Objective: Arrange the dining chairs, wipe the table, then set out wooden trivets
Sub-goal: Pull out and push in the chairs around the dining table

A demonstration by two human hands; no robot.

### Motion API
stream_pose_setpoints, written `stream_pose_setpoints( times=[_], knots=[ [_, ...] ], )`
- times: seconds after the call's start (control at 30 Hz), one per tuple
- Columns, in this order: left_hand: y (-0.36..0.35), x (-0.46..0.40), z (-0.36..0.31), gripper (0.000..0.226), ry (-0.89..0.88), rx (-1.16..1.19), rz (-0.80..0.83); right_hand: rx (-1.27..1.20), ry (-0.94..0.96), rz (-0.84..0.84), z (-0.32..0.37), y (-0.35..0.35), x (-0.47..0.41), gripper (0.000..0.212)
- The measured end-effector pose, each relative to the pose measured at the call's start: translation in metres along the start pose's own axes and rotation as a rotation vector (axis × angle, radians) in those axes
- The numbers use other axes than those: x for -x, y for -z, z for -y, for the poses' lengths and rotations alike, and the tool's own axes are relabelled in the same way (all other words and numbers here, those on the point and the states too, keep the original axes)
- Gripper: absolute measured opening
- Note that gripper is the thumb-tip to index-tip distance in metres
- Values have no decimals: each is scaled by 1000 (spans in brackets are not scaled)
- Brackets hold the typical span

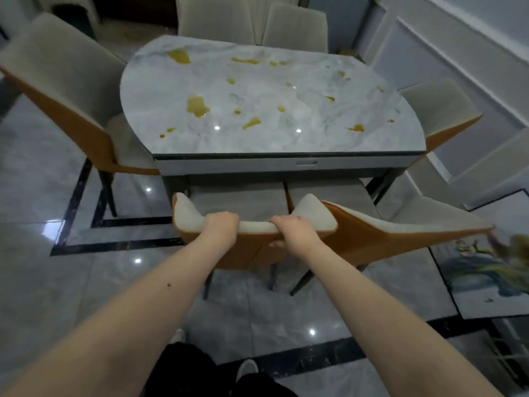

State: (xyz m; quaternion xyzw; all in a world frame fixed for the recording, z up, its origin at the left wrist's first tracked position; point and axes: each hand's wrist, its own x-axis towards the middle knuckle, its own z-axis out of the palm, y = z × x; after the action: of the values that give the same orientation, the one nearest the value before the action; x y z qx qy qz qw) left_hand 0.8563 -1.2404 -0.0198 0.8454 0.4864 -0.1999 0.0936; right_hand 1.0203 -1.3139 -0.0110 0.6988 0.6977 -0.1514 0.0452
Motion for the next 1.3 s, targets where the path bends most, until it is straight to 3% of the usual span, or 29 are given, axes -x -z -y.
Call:
stream_pose_setpoints(
  times=[0.1, 0.2, 0.43, 0.67, 0.8, 1.3],
  knots=[
    [-12, 16, -9, 41, 178, -115, -155, 25, -29, -20, -17, 2, 9, 41],
    [-20, 22, -13, 49, 249, -149, -206, 48, -104, -11, -34, 6, 15, 38],
    [-9, 15, -9, 37, 216, -74, -105, 79, -147, 0, -36, 5, 14, 31],
    [-7, 11, -11, 26, 181, -120, -146, 127, -184, 37, -38, 5, 7, 30],
    [-9, 14, -11, 27, 168, -140, -150, 162, -205, 33, -35, 5, 9, 37],
    [-12, 28, -11, 33, 146, -117, -132, 208, -197, 83, -31, 0, 16, 33]
  ],
)
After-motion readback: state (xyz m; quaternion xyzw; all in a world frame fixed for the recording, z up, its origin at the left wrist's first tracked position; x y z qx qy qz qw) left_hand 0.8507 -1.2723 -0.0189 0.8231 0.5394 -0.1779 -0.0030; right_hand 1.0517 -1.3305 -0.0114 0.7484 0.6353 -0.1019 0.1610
